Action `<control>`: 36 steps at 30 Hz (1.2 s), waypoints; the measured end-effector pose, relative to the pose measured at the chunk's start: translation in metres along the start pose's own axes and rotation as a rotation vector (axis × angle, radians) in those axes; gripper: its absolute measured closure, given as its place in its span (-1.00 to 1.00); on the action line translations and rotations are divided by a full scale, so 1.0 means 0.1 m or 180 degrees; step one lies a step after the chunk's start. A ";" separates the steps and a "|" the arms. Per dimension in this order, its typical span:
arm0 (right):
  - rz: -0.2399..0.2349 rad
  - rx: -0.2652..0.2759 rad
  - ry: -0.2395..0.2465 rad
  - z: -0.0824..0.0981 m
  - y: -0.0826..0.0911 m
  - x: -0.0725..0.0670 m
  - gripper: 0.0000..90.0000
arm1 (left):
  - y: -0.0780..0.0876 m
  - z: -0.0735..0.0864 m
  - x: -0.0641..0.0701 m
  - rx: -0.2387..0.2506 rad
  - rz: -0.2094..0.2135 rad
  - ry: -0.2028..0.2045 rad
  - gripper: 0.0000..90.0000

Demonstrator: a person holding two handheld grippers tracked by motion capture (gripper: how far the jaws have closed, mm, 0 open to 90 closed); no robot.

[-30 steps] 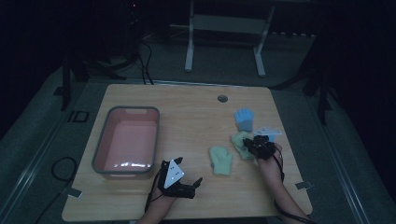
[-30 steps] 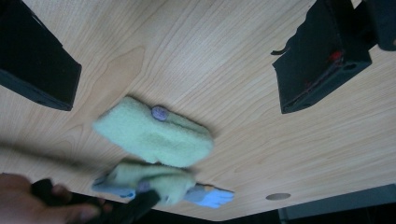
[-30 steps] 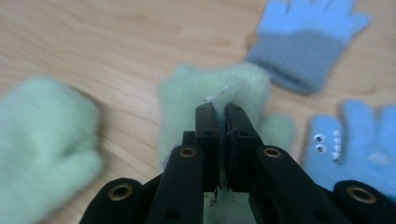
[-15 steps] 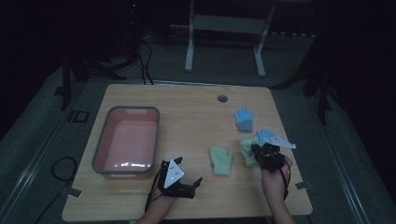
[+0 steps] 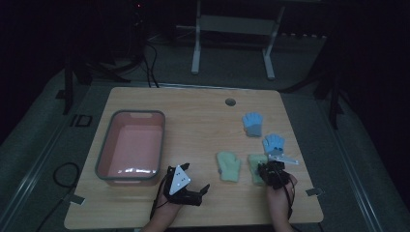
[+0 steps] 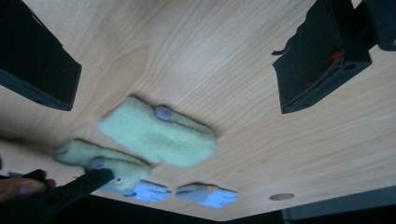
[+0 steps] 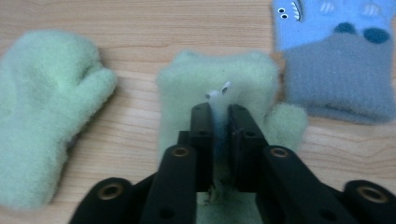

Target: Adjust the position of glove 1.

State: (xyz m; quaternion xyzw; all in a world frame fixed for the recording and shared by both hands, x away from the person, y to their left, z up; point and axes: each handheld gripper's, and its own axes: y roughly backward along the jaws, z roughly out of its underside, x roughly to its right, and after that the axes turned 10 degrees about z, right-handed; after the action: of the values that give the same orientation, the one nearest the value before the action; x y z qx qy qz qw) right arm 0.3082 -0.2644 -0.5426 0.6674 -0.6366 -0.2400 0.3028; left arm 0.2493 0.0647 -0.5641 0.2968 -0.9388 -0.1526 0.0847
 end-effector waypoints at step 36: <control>-0.0775 0.0047 0.1309 -0.41 0.08 0.30 0.40 | -0.03 -0.01 0.01 -0.0032 -0.0011 -0.0023 -0.99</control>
State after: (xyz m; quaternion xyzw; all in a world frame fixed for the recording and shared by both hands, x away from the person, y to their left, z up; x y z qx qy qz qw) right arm 0.3342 -0.2904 -0.5062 0.7763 -0.4781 -0.1291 0.3900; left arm 0.2505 0.0617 -0.5641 0.2975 -0.9379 -0.1584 0.0825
